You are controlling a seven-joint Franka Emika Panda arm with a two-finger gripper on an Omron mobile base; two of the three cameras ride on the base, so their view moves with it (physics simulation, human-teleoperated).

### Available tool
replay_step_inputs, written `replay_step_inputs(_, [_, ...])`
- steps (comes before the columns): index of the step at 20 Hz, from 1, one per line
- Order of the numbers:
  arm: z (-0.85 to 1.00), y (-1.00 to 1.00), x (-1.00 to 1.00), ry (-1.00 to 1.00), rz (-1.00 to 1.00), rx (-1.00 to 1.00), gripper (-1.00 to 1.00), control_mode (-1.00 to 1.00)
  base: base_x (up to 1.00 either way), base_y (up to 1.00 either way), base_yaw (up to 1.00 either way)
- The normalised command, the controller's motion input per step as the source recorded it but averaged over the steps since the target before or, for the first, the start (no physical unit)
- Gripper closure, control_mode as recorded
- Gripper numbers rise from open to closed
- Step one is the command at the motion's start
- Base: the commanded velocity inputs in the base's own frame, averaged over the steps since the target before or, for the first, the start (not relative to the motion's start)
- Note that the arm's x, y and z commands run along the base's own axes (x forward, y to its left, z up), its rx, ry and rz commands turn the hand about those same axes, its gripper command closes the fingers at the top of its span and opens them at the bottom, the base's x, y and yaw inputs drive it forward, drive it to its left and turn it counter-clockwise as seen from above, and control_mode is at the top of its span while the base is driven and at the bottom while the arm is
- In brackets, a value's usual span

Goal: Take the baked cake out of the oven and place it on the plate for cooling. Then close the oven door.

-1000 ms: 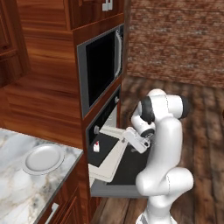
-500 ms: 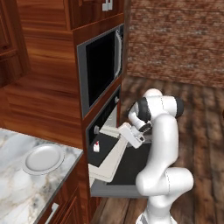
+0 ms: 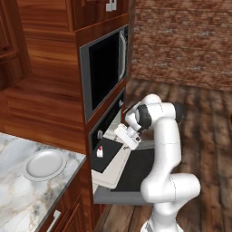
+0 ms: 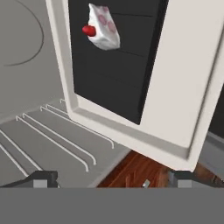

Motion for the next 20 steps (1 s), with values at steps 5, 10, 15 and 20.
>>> replay_step_inputs(5, [-0.27, 0.18, 0.35, 0.18, 0.01, 0.0, -1.0, -1.0, 0.0, 0.0, 0.0])
replay_step_inputs(10, [-0.35, 0.11, 0.38, 0.21, 0.0, 0.01, -1.0, -1.0, 0.0, 0.0, 0.0])
replay_step_inputs(15, [-0.34, 0.07, 0.5, 0.2, 0.0, 0.04, -1.0, -1.0, 0.0, 0.0, 0.0])
replay_step_inputs(20, [-0.17, 0.01, 0.42, 0.13, 0.02, 0.05, -1.0, -1.0, 0.0, 0.0, 0.0])
